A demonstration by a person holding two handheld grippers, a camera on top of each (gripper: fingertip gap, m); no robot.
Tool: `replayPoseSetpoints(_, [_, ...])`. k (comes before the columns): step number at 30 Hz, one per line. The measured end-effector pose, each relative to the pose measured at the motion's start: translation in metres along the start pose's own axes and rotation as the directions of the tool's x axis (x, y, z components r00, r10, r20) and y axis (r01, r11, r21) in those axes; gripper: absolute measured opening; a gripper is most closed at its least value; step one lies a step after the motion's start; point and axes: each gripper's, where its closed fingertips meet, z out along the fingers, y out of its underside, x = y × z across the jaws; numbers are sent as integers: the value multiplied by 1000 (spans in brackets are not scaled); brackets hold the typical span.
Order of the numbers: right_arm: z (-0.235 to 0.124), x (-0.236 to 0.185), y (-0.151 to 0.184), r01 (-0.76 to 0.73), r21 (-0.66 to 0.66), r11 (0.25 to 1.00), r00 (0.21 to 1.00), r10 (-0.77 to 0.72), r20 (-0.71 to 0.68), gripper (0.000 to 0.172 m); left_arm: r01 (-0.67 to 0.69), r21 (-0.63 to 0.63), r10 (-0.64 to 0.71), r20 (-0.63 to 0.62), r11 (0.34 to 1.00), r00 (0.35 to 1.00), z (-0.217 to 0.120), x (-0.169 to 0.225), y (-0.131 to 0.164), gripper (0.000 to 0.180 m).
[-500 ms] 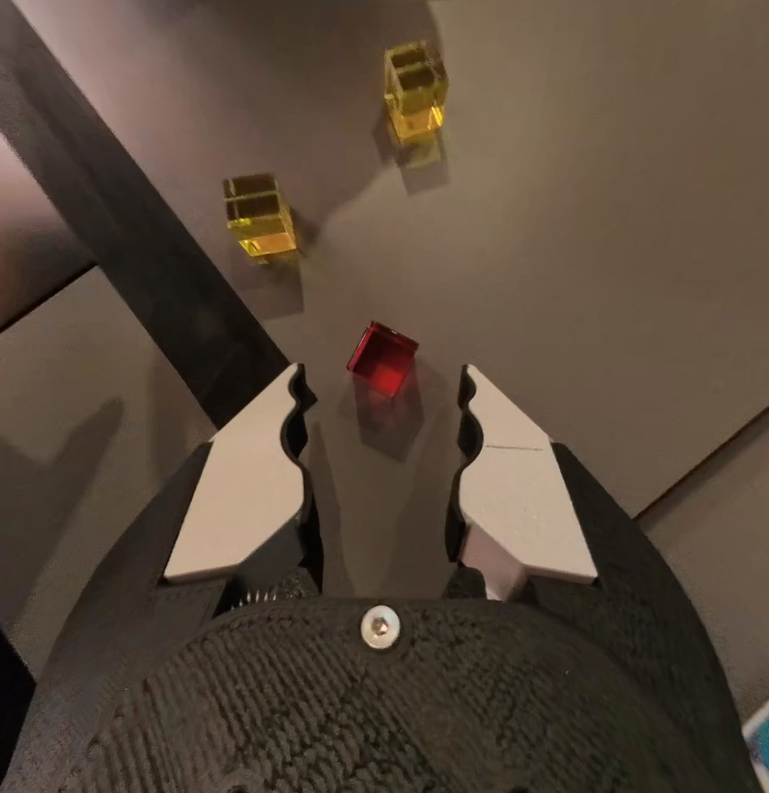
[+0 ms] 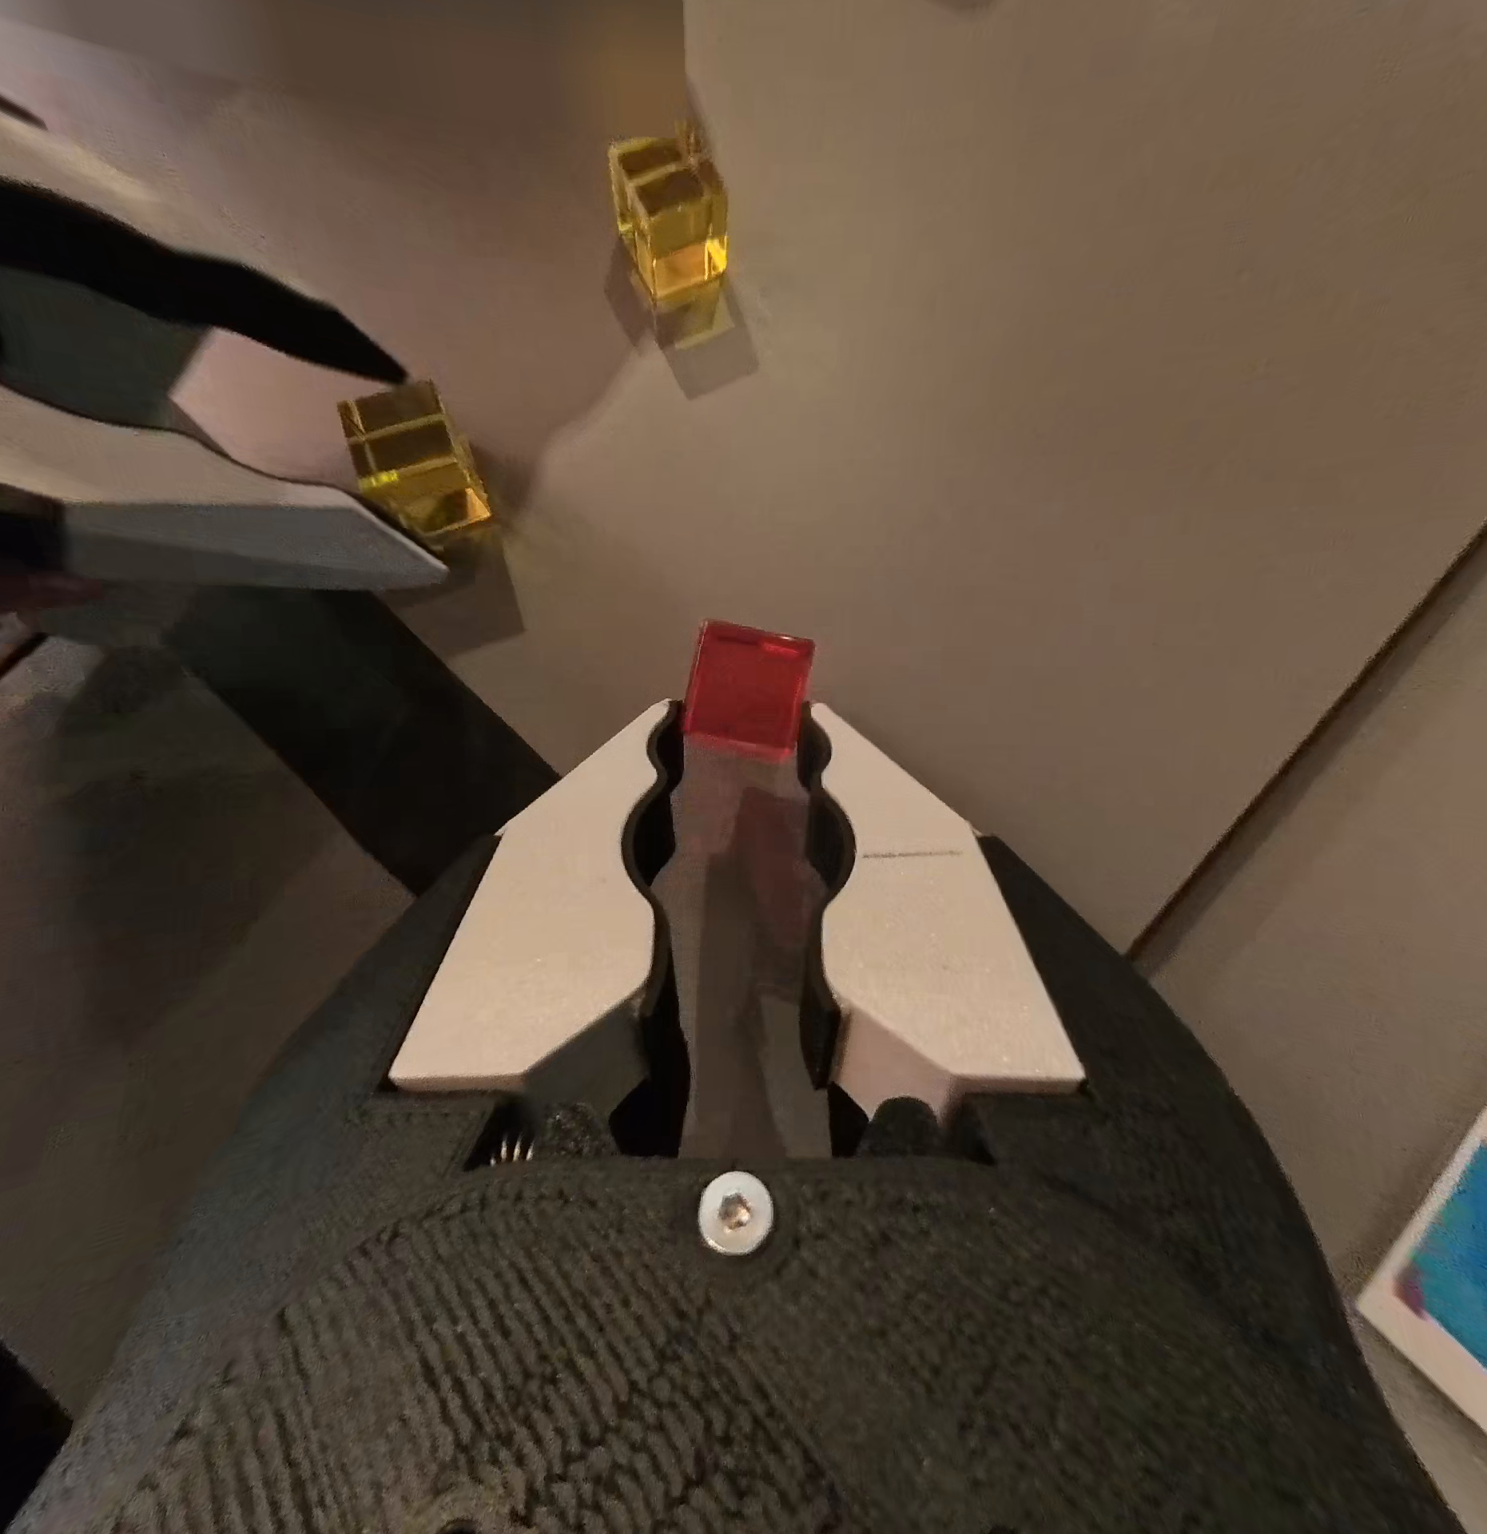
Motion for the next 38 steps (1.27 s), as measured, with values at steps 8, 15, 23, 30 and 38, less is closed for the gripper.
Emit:
replayPoseSetpoints(8, [-11, 17, -17, 53, 21, 998, 998, -53, -27, 26, 70, 18, -70, 31, 997, 997, -5, -19, 3, 28])
replayPoseSetpoints(15, [-21, -39, -179, 120, 314, 942, 961, -190, 202, 26, 116, 253, -170, 201, 960, 965, -100, -70, -21, 29])
replayPoseSetpoints(23, [-68, -154, -390, 278, 526, 804, 693, -547, 469, 26, 182, 430, -346, 342, 884, 874, -193, -113, -6, 29])
replayPoseSetpoints(30, [-28, -184, -410, 565, 309, 765, 614, -640, 461, 26, 183, 475, -391, 386, 861, 836, -224, -116, 8, 29])
replayPoseSetpoints(38, [-11, -180, -411, 634, 225, 740, 616, -659, 432, 26, 189, 487, -411, 402, 853, 819, -237, -115, 17, 29])
